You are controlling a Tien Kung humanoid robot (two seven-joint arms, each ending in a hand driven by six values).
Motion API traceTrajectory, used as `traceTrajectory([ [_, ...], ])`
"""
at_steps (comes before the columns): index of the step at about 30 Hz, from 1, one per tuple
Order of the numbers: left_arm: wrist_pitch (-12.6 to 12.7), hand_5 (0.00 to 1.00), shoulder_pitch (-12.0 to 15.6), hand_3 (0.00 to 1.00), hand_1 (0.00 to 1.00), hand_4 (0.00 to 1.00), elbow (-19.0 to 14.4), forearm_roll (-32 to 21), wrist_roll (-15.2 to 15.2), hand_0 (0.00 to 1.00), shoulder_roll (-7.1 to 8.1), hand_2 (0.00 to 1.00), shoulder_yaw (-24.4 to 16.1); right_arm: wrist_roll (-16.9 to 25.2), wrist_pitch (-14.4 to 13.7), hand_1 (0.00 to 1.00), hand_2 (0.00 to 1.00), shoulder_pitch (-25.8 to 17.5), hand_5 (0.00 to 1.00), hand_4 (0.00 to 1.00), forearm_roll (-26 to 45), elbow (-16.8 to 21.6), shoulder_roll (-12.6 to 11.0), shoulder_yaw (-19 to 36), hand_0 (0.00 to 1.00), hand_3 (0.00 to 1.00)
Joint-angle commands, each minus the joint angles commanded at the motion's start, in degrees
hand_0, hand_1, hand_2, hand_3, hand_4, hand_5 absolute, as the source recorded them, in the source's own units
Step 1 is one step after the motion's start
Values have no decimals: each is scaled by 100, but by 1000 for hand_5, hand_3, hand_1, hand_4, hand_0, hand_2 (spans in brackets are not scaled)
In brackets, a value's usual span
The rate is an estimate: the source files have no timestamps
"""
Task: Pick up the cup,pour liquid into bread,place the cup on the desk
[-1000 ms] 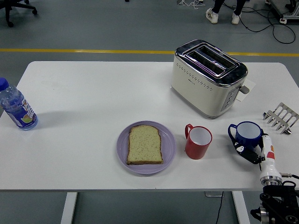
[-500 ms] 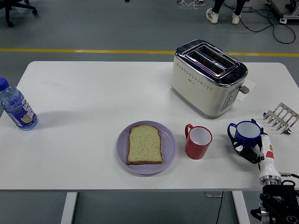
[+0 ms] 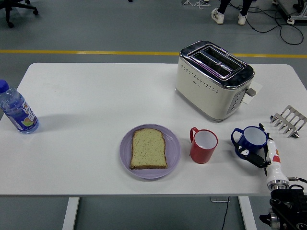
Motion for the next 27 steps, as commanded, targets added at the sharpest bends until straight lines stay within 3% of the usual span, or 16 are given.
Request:
traceTrajectory([
  [1,0,837,1,556,646,324,-1,5,-1,635,0,657,-3,-44,-5,906,998,-24,301,998,-60,93,-5,38,998,998],
  [11,6,836,26,556,646,324,-3,6,-26,635,0,657,17,-86,-118,907,998,-163,292,998,-247,579,31,432,998,998],
  [19,-1,835,49,555,646,324,0,-7,-6,636,0,657,43,-77,-243,899,998,-329,284,998,-409,1406,-69,884,998,998],
  [24,-2,835,53,555,646,324,-2,1,-4,636,0,657,52,-186,-402,899,998,-357,284,998,-512,2204,-143,1232,998,998],
  [25,-2,835,52,554,646,324,-2,0,-4,635,0,657,53,-243,-417,861,964,-357,251,967,-511,2331,-160,1282,967,987],
  [26,-2,835,52,554,646,324,-1,-2,-3,635,0,657,55,-279,-418,861,964,-356,251,967,-506,2404,-169,1311,967,987],
  [27,-3,835,57,554,646,324,-1,-9,-2,635,0,657,55,-452,-229,861,964,-362,251,967,-355,2541,-194,1390,967,987],
])
